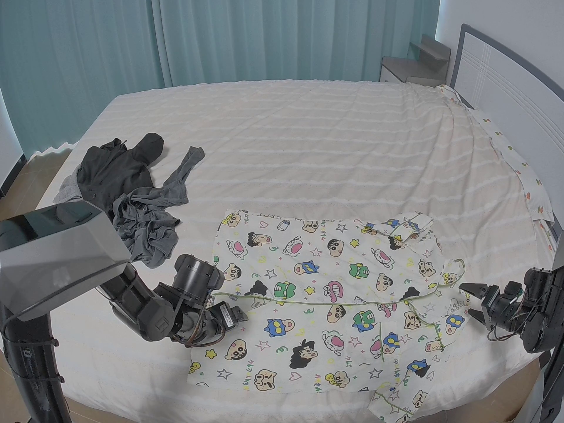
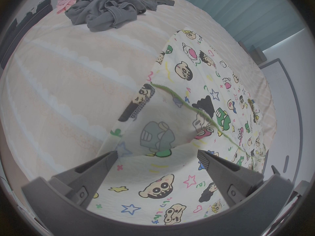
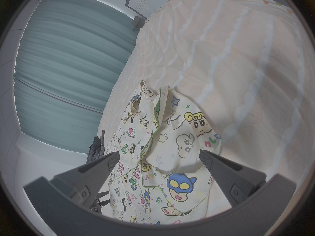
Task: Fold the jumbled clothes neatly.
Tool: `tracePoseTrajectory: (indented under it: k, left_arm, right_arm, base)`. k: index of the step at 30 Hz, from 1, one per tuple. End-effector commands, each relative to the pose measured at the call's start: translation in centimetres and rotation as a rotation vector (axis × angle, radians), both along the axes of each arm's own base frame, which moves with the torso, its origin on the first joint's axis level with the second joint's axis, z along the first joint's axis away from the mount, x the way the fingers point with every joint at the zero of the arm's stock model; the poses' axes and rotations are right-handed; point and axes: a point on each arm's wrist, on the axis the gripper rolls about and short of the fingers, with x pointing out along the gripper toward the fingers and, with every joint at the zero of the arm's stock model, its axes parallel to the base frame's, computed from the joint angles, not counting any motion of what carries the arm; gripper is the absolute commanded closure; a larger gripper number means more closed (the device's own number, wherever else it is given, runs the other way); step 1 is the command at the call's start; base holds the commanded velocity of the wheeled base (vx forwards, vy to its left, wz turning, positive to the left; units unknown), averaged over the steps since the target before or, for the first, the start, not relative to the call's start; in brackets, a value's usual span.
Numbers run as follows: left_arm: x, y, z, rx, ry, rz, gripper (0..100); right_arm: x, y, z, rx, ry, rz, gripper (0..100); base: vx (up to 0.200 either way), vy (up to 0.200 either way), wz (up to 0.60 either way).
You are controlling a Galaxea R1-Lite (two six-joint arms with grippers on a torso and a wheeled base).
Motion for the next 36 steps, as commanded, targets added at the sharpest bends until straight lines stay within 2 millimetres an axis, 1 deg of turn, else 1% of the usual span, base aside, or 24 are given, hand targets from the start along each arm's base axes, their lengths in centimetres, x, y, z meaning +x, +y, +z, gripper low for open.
tracePoseTrajectory:
  k: [1, 11, 15, 20, 23, 24, 25, 27, 30, 33, 34, 35, 36]
  left_arm:
    - [-0.5, -0.5, -0.5, 0.008, 0.015, -0.020, 0]
    - [-2.3, -2.6, -0.7, 0.052, 0.006, -0.061, 0]
    - [-2.3, -3.1, -0.4, 0.038, -0.042, -0.059, 0]
    - [-2.2, -3.6, 0.6, -0.029, -0.096, -0.009, 0]
    - [-2.2, -3.5, 1.6, -0.076, -0.120, 0.016, 0]
    - [-2.2, -3.5, 2.2, -0.110, -0.131, 0.029, 0]
    - [-2.2, -3.5, 2.2, -0.110, -0.131, 0.029, 0]
    - [-2.5, -3.3, 3.5, -0.214, -0.120, 0.029, 0]
    - [-3.0, -2.8, 4.4, -0.279, -0.108, 0.012, 0]
    - [-2.9, -2.3, 4.0, -0.248, -0.107, 0.020, 0]
    - [-2.4, -1.6, 3.5, -0.201, -0.123, 0.045, 0]
    - [-2.4, -1.6, 3.5, -0.201, -0.123, 0.045, 0]
    - [-1.8, -0.7, 2.7, -0.139, -0.131, 0.063, 0]
  right_arm:
    - [0.0, 0.0, 0.2, -0.004, -0.017, 0.002, 0]
    - [0.0, 0.0, 0.1, -0.001, -0.012, 0.004, 0]
    - [0.0, 0.0, 0.1, -0.001, -0.012, 0.004, 0]
    - [0.0, 0.0, 0.1, -0.001, -0.012, 0.004, 0]
    - [0.0, 0.0, 0.0, -0.001, -0.010, 0.004, 0]
    - [0.0, 0.0, 0.0, -0.001, -0.010, 0.004, 0]
    - [0.0, 0.0, 0.0, -0.001, -0.010, 0.004, 0]
    - [0.0, 0.0, 0.0, -0.001, -0.010, 0.004, 0]
    - [0.0, 0.0, 0.0, -0.001, -0.008, 0.002, 0]
    - [0.0, 0.0, 0.0, -0.001, -0.008, 0.002, 0]
    - [0.0, 0.0, 0.0, 0.000, -0.007, 0.005, 0]
    - [0.0, 0.0, 0.0, 0.000, -0.007, 0.005, 0]
    - [0.0, 0.0, 0.0, 0.000, -0.007, 0.005, 0]
  base:
    - [0.000, 0.000, 0.00]
    - [0.000, 0.000, 0.00]
    - [0.000, 0.000, 0.00]
    - [0.000, 0.000, 0.00]
    - [0.000, 0.000, 0.00]
    - [0.000, 0.000, 0.00]
    - [0.000, 0.000, 0.00]
    - [0.000, 0.000, 0.00]
    - [0.000, 0.000, 0.00]
    - [0.000, 0.000, 0.00]
    - [0.000, 0.000, 0.00]
    - [0.000, 0.000, 0.00]
    - [0.000, 0.000, 0.00]
